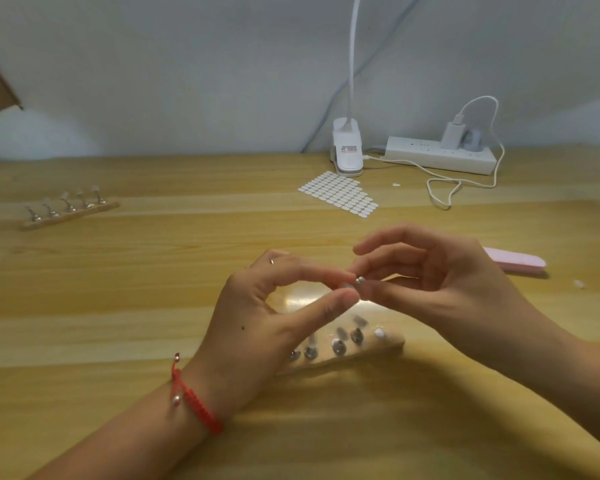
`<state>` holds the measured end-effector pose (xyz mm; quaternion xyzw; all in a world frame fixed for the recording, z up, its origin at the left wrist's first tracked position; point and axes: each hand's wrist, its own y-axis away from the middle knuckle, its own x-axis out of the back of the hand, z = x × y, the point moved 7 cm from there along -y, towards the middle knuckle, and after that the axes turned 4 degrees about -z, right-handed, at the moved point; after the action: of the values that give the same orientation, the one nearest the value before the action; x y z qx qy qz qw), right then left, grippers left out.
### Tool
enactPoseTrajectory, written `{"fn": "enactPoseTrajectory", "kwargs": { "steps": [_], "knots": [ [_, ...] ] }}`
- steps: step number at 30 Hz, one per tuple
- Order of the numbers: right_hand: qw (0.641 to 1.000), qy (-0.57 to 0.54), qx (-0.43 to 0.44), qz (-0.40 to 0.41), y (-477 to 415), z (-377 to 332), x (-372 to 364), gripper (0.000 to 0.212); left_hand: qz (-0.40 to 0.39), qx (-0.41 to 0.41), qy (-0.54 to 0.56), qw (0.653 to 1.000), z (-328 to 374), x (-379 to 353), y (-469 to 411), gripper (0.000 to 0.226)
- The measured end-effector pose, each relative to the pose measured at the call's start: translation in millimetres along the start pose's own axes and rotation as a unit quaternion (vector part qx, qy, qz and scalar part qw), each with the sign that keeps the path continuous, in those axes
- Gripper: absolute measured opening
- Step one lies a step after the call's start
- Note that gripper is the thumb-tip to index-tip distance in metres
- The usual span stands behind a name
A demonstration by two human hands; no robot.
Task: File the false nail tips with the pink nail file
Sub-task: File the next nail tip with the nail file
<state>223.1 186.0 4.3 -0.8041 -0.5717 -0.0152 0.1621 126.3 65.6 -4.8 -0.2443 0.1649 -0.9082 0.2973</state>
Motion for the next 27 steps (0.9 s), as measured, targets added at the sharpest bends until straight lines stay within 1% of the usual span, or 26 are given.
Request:
{"fn": "enactPoseTrajectory", "kwargs": {
  "steps": [3, 5, 7, 9, 11, 13, 17, 20, 22, 25, 27],
  "knots": [
    [1.0, 0.023, 0.008, 0.004, 0.4, -5.3, 2.7, 0.032, -0.007, 0.02, 0.037, 0.999, -2.4, -1.1, -1.1, 0.02],
    [0.998, 0.045, 0.022, 0.025, -1.6, -14.0, 15.8, 0.039, 0.012, 0.037, 0.065, 0.997, -4.2, 4.4, -3.1, 0.019],
    [0.996, 0.061, 0.024, 0.055, -3.6, -20.5, 31.8, 0.04, 0.032, 0.055, 0.089, 0.994, -6.1, 9.9, -4.6, 0.017],
    [0.997, 0.07, 0.015, 0.043, -2.6, -20.4, 32.9, 0.038, 0.033, 0.067, 0.103, 0.992, -5.0, 9.6, -4.7, 0.019],
    [0.999, 0.042, -0.007, -0.01, 0.8, -13.1, 17.1, 0.033, 0.013, 0.069, 0.109, 0.992, -2.7, 3.3, -4.2, 0.018],
    [0.999, 0.006, -0.029, -0.032, 2.2, -5.5, 2.8, 0.027, -0.01, 0.06, 0.122, 0.991, -0.9, -2.4, -2.6, 0.018],
    [0.995, -0.076, -0.059, -0.004, 3.5, 0.7, 1.2, 0.027, -0.02, 0.051, 0.146, 0.988, -1.3, -4.6, -1.1, 0.015],
    [0.996, -0.066, -0.067, -0.007, 7.3, 0.4, 1.5, 0.029, -0.032, 0.059, 0.151, 0.986, -1.7, -7.2, -1.0, 0.02],
    [0.996, -0.067, -0.056, 0.001, 9.0, -0.1, 3.1, 0.027, -0.045, 0.058, 0.15, 0.986, -2.0, -9.3, -0.6, 0.021],
    [0.997, -0.069, -0.034, 0.005, 11.0, -0.9, 3.5, 0.024, -0.057, 0.027, 0.146, 0.987, 0.9, -12.3, -0.2, 0.022],
    [0.997, -0.072, -0.034, 0.001, 12.5, -0.9, 3.2, 0.024, -0.052, 0.019, 0.145, 0.988, 1.0, -13.4, 1.0, 0.027]
  ]
}}
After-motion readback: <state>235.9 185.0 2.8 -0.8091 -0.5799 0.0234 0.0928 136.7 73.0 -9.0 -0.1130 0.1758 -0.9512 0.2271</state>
